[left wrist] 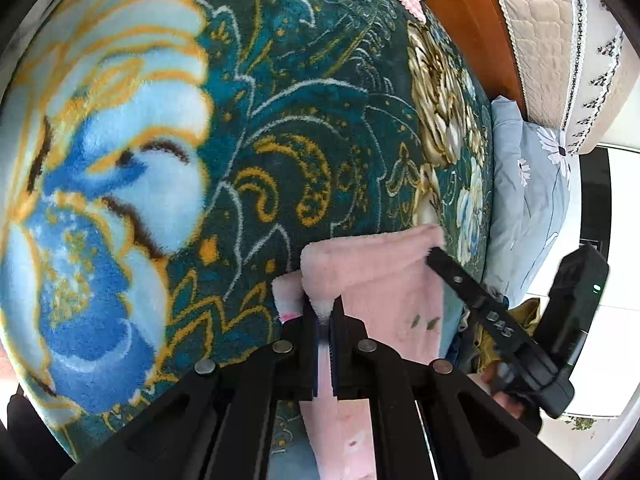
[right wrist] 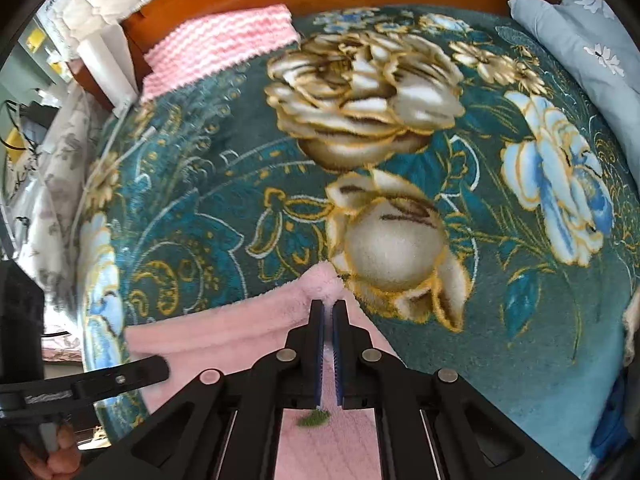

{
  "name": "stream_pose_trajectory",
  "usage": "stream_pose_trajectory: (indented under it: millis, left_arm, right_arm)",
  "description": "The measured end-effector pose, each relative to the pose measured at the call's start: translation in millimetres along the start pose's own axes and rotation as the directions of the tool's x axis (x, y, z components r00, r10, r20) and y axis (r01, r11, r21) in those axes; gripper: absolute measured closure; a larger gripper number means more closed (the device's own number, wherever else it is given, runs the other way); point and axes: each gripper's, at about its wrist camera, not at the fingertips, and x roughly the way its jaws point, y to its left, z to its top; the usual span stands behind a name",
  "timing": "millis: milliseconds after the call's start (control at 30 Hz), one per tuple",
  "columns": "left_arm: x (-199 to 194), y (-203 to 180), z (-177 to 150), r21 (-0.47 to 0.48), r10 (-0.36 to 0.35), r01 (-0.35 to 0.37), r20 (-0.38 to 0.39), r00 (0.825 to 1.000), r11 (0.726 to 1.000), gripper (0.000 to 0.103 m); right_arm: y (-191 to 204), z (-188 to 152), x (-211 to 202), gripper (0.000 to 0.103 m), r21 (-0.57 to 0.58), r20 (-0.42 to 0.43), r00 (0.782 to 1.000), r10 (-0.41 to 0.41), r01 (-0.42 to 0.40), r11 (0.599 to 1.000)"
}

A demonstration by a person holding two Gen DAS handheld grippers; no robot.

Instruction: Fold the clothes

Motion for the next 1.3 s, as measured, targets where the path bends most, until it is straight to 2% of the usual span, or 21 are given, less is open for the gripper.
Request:
stream_pose_trajectory:
  millis: [67, 100, 200, 267, 333, 433, 533, 567, 667, 900, 967, 1033, 1167, 1300]
  left_arm:
    - [-1.4, 1.1, 0.3, -0.012, -0.011, 0.011, -0.009, 1.000, 1.000, 0.099]
    - [-1.9, 2.5, 0.7, -0.027, -0.023, 0.022, -0.015, 1.000, 0.999, 0.099]
    - [-5.1, 6.4, 2.4, -0.095, -0.069, 0.066, -0.024, 0.997, 0.993, 0.098]
    - [-11.3, 7.8, 2.3, -0.123, -0.084, 0.082, -0.012, 0.996, 0.989, 0.093]
    - [-17.7, 5.8, 2.6, -0.115, -0.084, 0.084, 0.003, 0.996, 0.990, 0.078]
    - [-22.9, 3.1, 1.5, -0.089, -0.064, 0.065, 0.016, 0.998, 0.994, 0.069]
    - [-17.1, 2.8, -0.7, -0.061, -0.021, 0.021, 0.007, 1.000, 0.998, 0.066]
    - [-14.1, 3.0, -1.3, -0.054, -0.011, 0.011, 0.002, 1.000, 0.998, 0.066]
    - [-3.5, 6.3, -4.6, -0.046, 0.018, -0.019, -0.022, 1.000, 0.999, 0.065]
    - [0.3, -2.6, -9.8, 0.007, 0.030, -0.030, 0.030, 0.999, 1.000, 0.067]
    - [0.6, -3.6, -9.5, 0.022, 0.034, -0.035, 0.045, 0.998, 0.999, 0.074]
    - [1.4, -4.2, -9.0, 0.030, 0.036, -0.038, 0.054, 0.998, 0.999, 0.088]
    - [-0.7, -12.7, -12.0, 0.051, 0.057, -0.061, 0.077, 0.995, 0.997, 0.094]
    - [-20.3, -42.9, -25.4, 0.113, -0.003, -0.009, 0.102, 0.995, 0.993, 0.095]
  right_arm:
    - [-1.0, 0.1, 2.7, 0.098, 0.011, -0.005, 1.000, -0.005, 0.005, 1.000]
    - [-2.3, 0.2, 1.9, 0.094, 0.020, -0.005, 1.000, -0.002, 0.002, 1.000]
    - [-8.6, 0.4, -8.0, 0.093, 0.057, 0.010, 1.000, 0.024, -0.024, 0.998]
    - [-16.4, -0.1, -24.1, 0.089, 0.100, 0.040, 0.998, 0.042, -0.046, 0.994]
    - [-25.4, -1.9, -45.7, 0.085, 0.158, 0.089, 0.995, 0.054, -0.068, 0.985]
    - [-38.9, -13.5, -86.0, 0.077, 0.258, 0.185, 0.976, 0.115, -0.161, 0.953]
    - [-53.7, -40.2, -120.8, 0.070, 0.344, 0.265, 0.946, 0.187, -0.274, 0.898]
    - [-58.3, -52.8, -131.1, 0.069, 0.378, 0.283, 0.936, 0.208, -0.309, 0.873]
    - [-73.5, -91.4, -153.4, 0.069, 0.464, 0.305, 0.926, 0.222, -0.348, 0.815]
    - [-98.9, -201.7, -205.4, 0.069, 0.583, 0.360, 0.916, 0.174, -0.367, 0.725]
    - [-105.2, -233.1, -219.9, 0.069, 0.612, 0.368, 0.918, 0.146, -0.358, 0.705]
    - [-111.6, -264.3, -234.8, 0.069, 0.639, 0.376, 0.919, 0.118, -0.349, 0.686]
    - [-123.9, -320.5, -266.0, 0.069, 0.668, 0.400, 0.915, 0.060, -0.336, 0.664]
    - [-134.3, -369.8, -298.0, 0.069, 0.675, 0.437, 0.899, -0.003, -0.326, 0.662]
